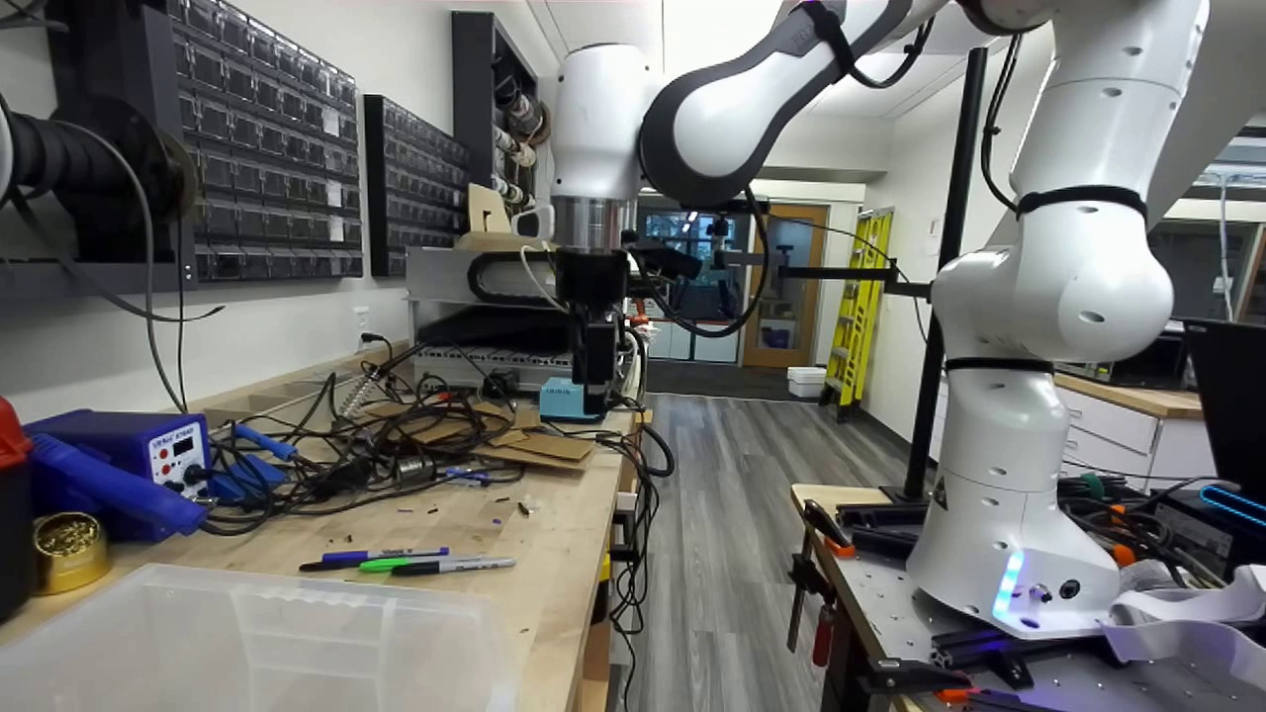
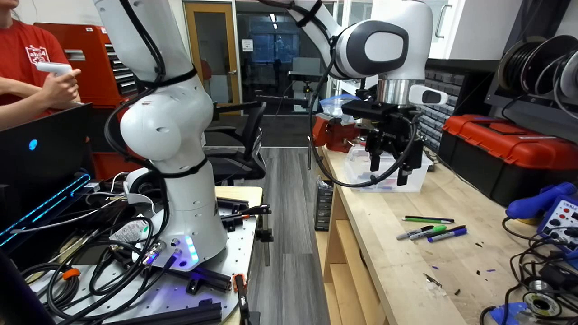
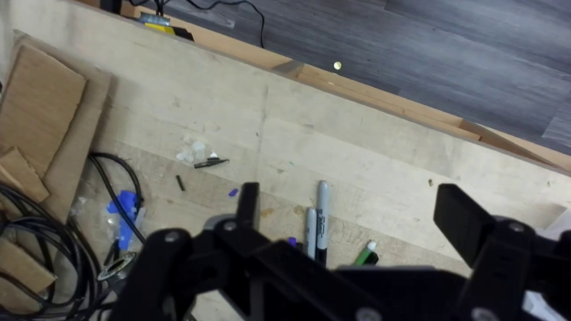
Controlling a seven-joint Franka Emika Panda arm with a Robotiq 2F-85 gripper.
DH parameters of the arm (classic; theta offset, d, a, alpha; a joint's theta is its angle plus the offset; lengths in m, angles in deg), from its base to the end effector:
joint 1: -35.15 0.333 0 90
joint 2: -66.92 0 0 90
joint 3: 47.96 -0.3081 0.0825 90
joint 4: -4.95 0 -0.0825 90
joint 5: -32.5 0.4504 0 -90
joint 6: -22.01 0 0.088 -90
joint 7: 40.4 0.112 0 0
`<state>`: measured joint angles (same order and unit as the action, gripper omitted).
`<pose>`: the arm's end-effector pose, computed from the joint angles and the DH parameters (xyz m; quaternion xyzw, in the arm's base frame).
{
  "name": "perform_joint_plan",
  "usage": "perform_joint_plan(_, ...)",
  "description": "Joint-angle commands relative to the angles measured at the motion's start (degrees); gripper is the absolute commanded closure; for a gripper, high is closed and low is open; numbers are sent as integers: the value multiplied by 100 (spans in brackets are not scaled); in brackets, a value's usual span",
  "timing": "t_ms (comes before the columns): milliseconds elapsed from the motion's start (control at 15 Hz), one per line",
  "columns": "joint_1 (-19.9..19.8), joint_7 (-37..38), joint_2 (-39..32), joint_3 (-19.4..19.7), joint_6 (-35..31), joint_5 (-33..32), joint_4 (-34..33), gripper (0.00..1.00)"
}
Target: Put the black marker into the clear box
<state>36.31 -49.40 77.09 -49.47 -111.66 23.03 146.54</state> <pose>0.5113 0.0202 0.3065 0.9854 0.1567 0.0159 0.0641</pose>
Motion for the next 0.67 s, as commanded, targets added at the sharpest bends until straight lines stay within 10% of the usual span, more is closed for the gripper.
perform_joint_plan(0, 99, 193, -673, -80, -532, 73, -340, 0)
perform_joint_plan(600, 135, 325, -1619, -129, -1066, 4, -857, 0)
